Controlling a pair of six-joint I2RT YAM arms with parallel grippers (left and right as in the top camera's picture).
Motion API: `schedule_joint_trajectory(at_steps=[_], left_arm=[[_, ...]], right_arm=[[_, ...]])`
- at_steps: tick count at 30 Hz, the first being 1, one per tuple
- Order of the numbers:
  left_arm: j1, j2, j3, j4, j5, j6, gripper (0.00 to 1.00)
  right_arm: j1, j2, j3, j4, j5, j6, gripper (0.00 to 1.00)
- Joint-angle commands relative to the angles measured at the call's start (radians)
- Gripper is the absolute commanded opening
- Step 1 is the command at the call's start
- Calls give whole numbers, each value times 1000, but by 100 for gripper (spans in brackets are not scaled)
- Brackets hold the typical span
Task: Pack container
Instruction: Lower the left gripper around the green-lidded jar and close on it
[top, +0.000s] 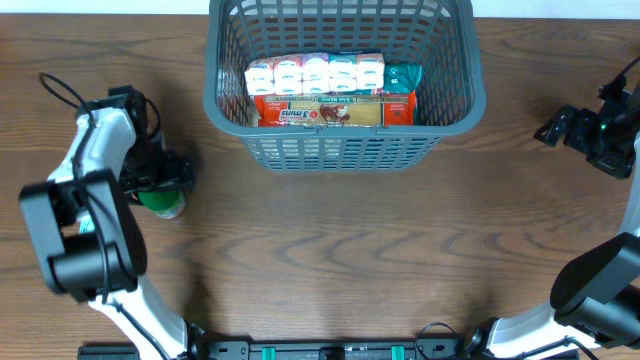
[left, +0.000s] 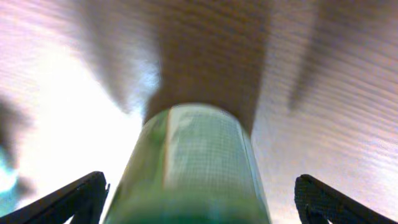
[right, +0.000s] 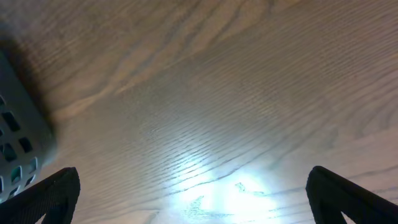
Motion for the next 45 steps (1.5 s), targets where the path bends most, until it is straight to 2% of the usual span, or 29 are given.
schedule_joint_trajectory(at_steps=[1,12,32,45], left_arm=[[2,-95,-2,-23,-36,2,96],[2,-132,-44,-37,-35,-5,96],[0,-131,-179,162,-32,-4,97],[0,-131,-212,233,-32,-4,97]], right_arm=[[-3,-1,-1,-2,3,-14,99],[-3,-1,-1,-7,3,-14,99],[-3,-1,-1,-18,3,-14,99],[-3,-1,-1,-21,3,-15,99]])
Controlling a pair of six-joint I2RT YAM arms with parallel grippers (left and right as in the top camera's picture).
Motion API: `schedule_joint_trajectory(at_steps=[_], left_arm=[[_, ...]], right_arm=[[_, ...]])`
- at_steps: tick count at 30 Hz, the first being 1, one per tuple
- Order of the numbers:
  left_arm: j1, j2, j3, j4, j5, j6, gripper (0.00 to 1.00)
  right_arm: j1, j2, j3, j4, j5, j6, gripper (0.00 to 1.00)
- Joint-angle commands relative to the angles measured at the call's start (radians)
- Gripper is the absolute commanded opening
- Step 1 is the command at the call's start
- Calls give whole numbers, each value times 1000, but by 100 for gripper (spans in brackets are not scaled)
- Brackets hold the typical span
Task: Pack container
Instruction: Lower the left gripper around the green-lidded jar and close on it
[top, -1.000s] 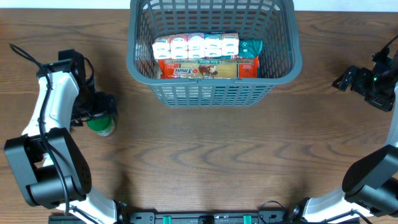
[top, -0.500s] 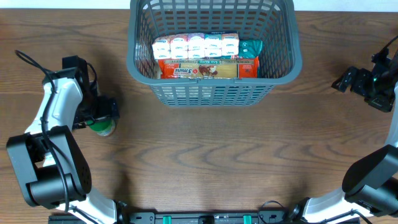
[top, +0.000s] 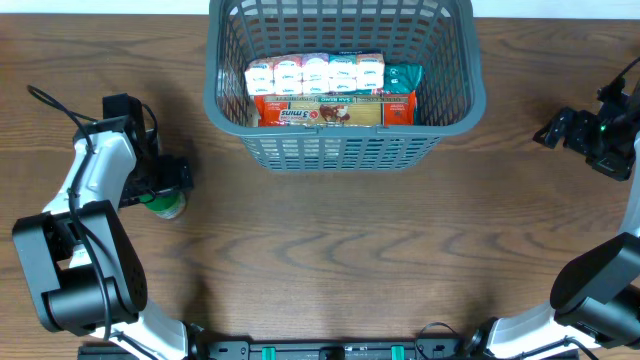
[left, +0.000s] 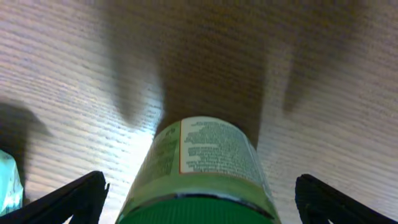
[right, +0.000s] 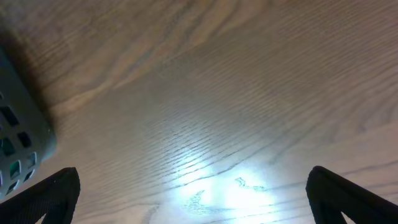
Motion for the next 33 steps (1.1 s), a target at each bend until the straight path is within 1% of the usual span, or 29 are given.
schedule_joint_trajectory(at_steps=[1,6,21,24,29,33], left_arm=[[0,2,-33,10,-8,-2,97],[0,2,-76,37,-8,-2,97],[0,2,-122,65,-8,-2,96],[0,2,-122,66,-8,-3,91],[0,2,-122,65,-8,-3,74],[0,1,-113,60,1,-23,67]], right_arm=[[-3,-1,-1,-2,3,-12,99],[-3,-1,-1,-2,3,-12,99],[-3,-1,-1,-14,3,-20,99],[-3,-1,-1,-14,3,-20,99],[-3,-1,-1,-14,3,-20,99],[-3,-1,-1,-16,3,-20,99]])
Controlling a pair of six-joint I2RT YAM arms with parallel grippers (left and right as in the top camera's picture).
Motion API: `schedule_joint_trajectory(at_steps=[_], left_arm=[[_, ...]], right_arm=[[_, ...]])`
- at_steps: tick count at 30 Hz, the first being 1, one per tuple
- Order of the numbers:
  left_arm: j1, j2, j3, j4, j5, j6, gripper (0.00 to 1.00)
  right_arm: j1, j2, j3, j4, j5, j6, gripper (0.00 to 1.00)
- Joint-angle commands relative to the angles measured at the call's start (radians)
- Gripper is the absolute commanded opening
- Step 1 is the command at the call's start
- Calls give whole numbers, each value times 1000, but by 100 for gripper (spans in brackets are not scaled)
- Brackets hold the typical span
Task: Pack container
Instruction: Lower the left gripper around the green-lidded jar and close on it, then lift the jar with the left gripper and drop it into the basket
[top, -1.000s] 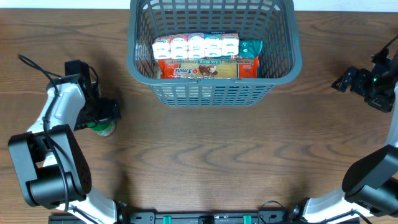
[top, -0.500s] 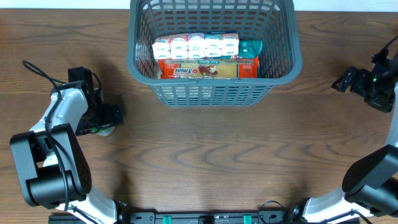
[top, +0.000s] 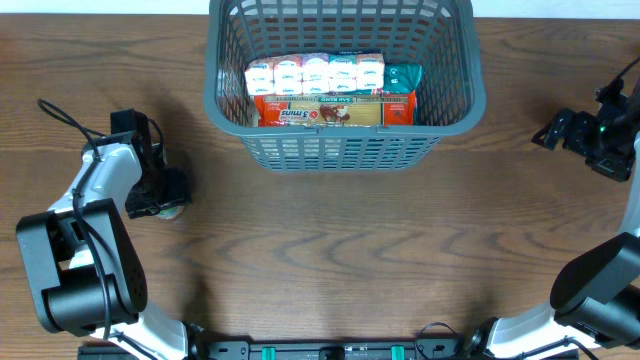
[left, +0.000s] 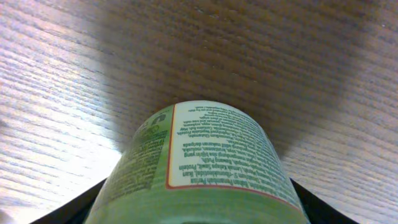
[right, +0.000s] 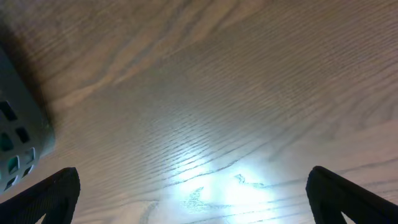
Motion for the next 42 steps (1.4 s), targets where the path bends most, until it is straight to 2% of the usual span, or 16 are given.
schedule_joint_trajectory(at_steps=[1,4,7,9,13,19,23,26,29,32,38,42], left_arm=[[0,2,-6,-11,5,-20,65],[-1,2,18,-31,23,-23,58],[0,-8,51,-66,23,-23,41],[0,-20,79,-89,23,-23,24],[0,-70,154,-140,23,-54,6],[-1,-186,316,-219,23,-85,6],[-11,-231,495,-303,23,-124,5],[-61,-231,669,-367,23,-118,5],[-156,-228,812,-376,22,-55,5],[-272,-222,898,-330,22,53,5],[-494,-184,917,-205,22,427,6],[-579,-109,917,-165,22,616,6]], right_arm=[[-3,-1,-1,-4,3,-11,99],[-3,-1,-1,-4,3,-11,99],[-3,-1,-1,-4,3,-11,99],[-3,-1,-1,-3,3,-11,99],[-3,-1,-1,-3,3,-11,99],[-3,-1,-1,-3,3,-11,99],[-3,-1,-1,-3,3,-11,99],[-3,-1,-1,-3,3,-11,99],[-3,-1,-1,-4,2,-11,99],[-3,-1,-1,-4,2,-11,99],[-3,-1,-1,-15,3,-11,99],[-3,-1,-1,-26,3,-11,99]])
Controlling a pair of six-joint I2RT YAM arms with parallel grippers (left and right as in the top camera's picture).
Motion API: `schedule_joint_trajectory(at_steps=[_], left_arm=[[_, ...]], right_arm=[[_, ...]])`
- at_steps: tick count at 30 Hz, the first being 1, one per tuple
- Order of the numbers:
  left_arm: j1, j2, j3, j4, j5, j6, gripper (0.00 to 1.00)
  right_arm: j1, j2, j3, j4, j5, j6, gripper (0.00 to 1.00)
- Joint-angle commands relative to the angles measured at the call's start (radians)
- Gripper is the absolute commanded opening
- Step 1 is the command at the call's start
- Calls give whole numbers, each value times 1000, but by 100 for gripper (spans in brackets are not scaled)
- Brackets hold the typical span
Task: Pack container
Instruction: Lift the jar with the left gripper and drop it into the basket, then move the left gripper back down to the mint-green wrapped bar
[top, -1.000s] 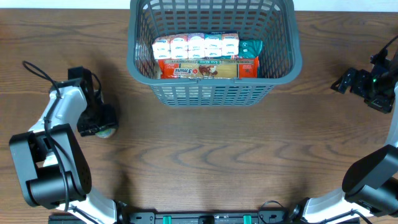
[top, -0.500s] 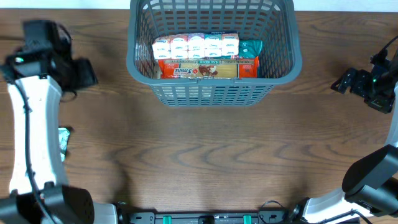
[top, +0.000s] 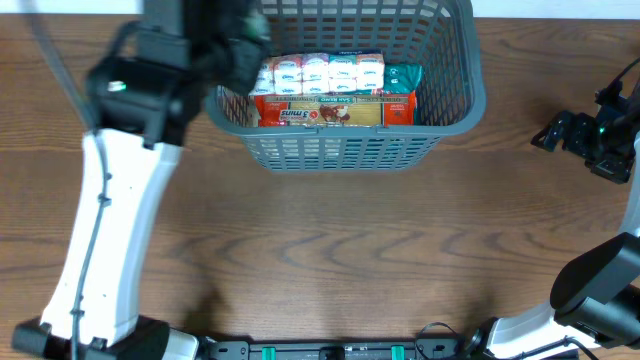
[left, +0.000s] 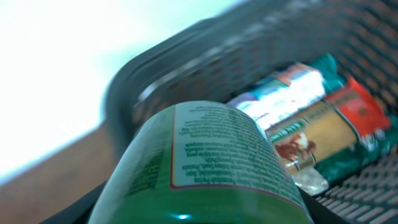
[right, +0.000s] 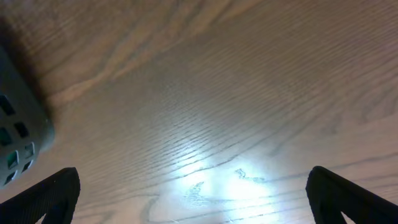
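A green bottle (left: 205, 165) with a printed label fills the left wrist view, and my left gripper (top: 236, 42) is shut on it. The arm is raised high above the left side of the grey basket (top: 345, 152); in the overhead view the arm hides the bottle. Past the bottle the left wrist view shows the basket rim (left: 155, 81) and the packets inside. My right gripper (top: 558, 130) stands open over bare wood at the right edge, its fingertips (right: 50, 193) wide apart with nothing between them.
The basket holds a row of small white cartons (top: 315, 72), a long pasta pack (top: 320, 110) in front of them and a teal packet (top: 403, 78) at the right. A corner of the basket (right: 18, 137) shows in the right wrist view.
My left gripper was down at the table's left side, shut on the green bottle standing there. Now it holds the bottle high over the basket's left side. The right arm is unmoved.
My left gripper stood open around the green bottle on the table at the left, in both of the first two moments. Then it was shut on the bottle there. Now the bottle is off the table and over the basket. The right gripper stayed open at the right throughout.
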Motion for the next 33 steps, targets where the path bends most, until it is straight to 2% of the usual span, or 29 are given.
schedule_joint_trajectory(at_steps=[1,9,10,11,12,13,15,16,18,24,33], left_arm=[[-45,89,16,22,-5,265,6],[-22,365,16,115,-5,289,6],[-15,399,16,122,-6,278,8],[-11,422,16,125,-9,264,14],[-5,443,16,124,-13,246,29],[0,459,16,118,-15,227,51],[1,472,16,95,-16,217,57],[1,472,16,82,-16,218,69],[-1,446,20,61,-38,217,97],[-14,246,29,26,-261,165,99],[111,-39,29,11,-272,54,99]], right_arm=[[-3,-1,-1,-6,3,-11,99],[-3,-1,-1,-9,2,-11,99],[-3,-1,-1,-11,3,-11,99],[-3,-1,-1,-14,3,-11,99],[-3,-1,-1,-16,3,-11,99],[-3,-1,-1,-19,3,-11,99],[-3,-1,-1,-24,3,-12,99],[-3,-1,-1,-25,3,-12,99],[-3,-1,-1,-24,3,-16,99],[-3,-1,-1,-21,3,-19,99],[-3,-1,-1,-16,3,-19,99]])
